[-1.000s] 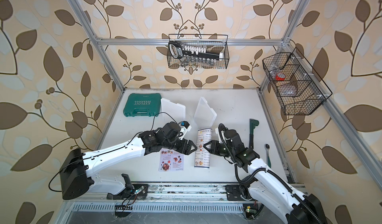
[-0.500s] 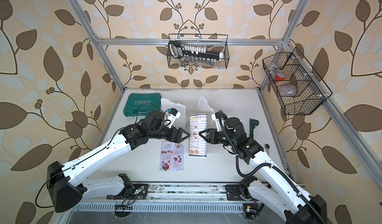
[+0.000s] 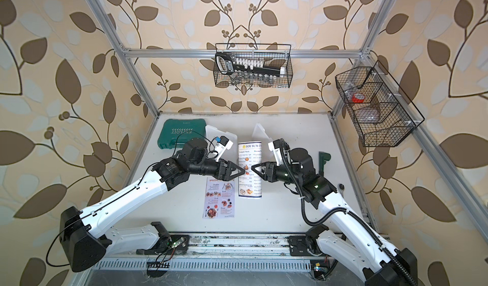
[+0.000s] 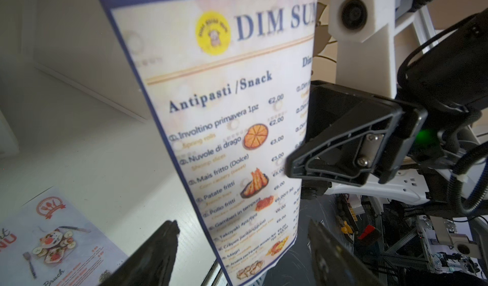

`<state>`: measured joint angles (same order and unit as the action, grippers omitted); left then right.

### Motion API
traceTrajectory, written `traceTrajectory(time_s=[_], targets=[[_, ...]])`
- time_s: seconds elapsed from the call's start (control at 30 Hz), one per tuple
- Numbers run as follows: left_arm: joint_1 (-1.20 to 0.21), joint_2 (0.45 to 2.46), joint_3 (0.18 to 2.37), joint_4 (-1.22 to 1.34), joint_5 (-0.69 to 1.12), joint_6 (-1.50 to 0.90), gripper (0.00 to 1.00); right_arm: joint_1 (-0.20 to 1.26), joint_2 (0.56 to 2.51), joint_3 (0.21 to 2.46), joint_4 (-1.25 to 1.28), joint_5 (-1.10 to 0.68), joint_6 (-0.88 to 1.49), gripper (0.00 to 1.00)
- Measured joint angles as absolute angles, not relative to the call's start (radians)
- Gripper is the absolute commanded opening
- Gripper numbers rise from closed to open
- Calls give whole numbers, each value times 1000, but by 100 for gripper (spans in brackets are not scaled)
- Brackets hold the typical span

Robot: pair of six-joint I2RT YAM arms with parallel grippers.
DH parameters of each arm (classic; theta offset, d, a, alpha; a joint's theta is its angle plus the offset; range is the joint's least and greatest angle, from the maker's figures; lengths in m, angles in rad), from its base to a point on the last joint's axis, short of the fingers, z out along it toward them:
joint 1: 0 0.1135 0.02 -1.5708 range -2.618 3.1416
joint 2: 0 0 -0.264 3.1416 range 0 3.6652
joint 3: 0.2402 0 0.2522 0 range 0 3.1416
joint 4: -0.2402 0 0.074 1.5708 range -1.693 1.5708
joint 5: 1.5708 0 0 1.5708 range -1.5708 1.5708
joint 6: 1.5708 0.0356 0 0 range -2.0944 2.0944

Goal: Insert the menus into the narrow rack
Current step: Pick up the menu from the center of the board.

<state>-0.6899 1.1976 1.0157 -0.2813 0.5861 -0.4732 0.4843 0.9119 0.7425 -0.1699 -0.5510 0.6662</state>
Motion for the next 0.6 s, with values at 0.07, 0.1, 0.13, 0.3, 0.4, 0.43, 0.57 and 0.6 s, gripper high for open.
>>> traceTrajectory(time_s=[0.07,0.1,0.13,0.3,0.4,0.43,0.57,0.6], targets=[[-686,1198,1007,-264,602,-483,75,484,912,743,-154,-562,669,44],[-685,1200,1005,-258,605,-485,75,484,912,743,-147,-566,672,44],[-685,1201,1004,-253,611,-489,74,484,912,743,-141,-570,674,43],[-672,1202,987,-212,648,-508,68,484,912,743,-116,-589,685,43],[-666,1205,980,-187,666,-522,63,485,912,743,-103,-596,691,43],[-665,1205,979,-181,674,-528,60,486,912,743,-101,-596,691,44],[-660,1205,977,-168,683,-536,54,488,914,743,-97,-595,691,43],[-659,1205,976,-164,685,-537,53,488,915,743,-96,-595,692,44]])
